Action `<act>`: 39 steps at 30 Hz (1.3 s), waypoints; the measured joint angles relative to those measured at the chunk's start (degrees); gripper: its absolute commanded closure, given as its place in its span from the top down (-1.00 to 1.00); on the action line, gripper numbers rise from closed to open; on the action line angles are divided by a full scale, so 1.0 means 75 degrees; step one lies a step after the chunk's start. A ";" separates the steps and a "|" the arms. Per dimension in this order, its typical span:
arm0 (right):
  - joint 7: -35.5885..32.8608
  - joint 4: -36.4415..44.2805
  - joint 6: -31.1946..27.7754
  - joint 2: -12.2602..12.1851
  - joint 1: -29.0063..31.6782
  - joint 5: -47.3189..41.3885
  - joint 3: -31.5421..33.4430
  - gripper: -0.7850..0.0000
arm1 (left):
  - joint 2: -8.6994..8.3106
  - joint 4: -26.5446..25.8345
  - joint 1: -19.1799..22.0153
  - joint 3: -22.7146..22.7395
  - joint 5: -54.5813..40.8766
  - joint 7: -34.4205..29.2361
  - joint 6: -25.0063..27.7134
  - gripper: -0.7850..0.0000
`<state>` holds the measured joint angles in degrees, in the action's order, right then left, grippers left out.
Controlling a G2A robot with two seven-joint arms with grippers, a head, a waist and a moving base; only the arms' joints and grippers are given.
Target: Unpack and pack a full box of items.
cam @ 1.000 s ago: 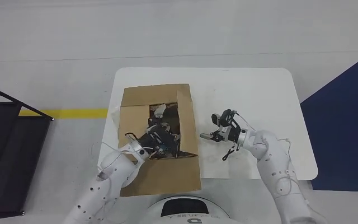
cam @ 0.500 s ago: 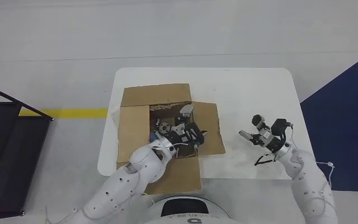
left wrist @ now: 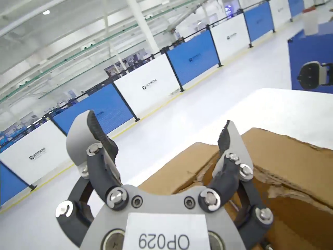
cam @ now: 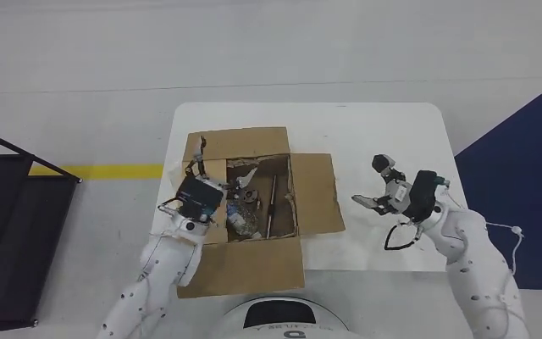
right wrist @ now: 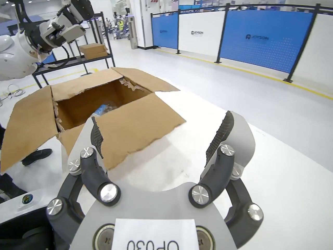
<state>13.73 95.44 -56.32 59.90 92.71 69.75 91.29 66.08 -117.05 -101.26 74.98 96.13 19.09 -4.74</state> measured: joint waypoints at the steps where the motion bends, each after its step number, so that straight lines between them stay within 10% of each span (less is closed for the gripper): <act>1: -0.0285 0.0121 0.0092 0.0013 -0.0102 -0.0055 -0.0178 1.00 | -0.0030 -0.0057 -0.0238 0.0373 -0.0206 0.0121 0.0001 1.00; 14: -0.0681 0.0597 0.0088 0.0046 -0.0325 0.0001 -0.0687 1.00 | -0.0113 0.0963 -0.1924 0.3741 -0.3005 0.1236 0.0731 1.00; 23: -0.2901 0.1484 0.1149 0.0320 -0.1762 0.0194 -0.2960 1.00 | -0.0116 0.2307 -0.1266 0.3305 -0.2672 0.0844 0.1726 1.00; 39: -0.5532 -0.0136 0.1946 0.1040 -0.4218 -0.0827 -0.6066 1.00 | -0.0102 0.3987 0.0236 0.2376 -0.0919 0.0456 0.1792 1.00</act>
<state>-27.76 94.42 -41.72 67.70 61.07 63.54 45.80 65.31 -87.14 -99.49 92.80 89.24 22.50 8.70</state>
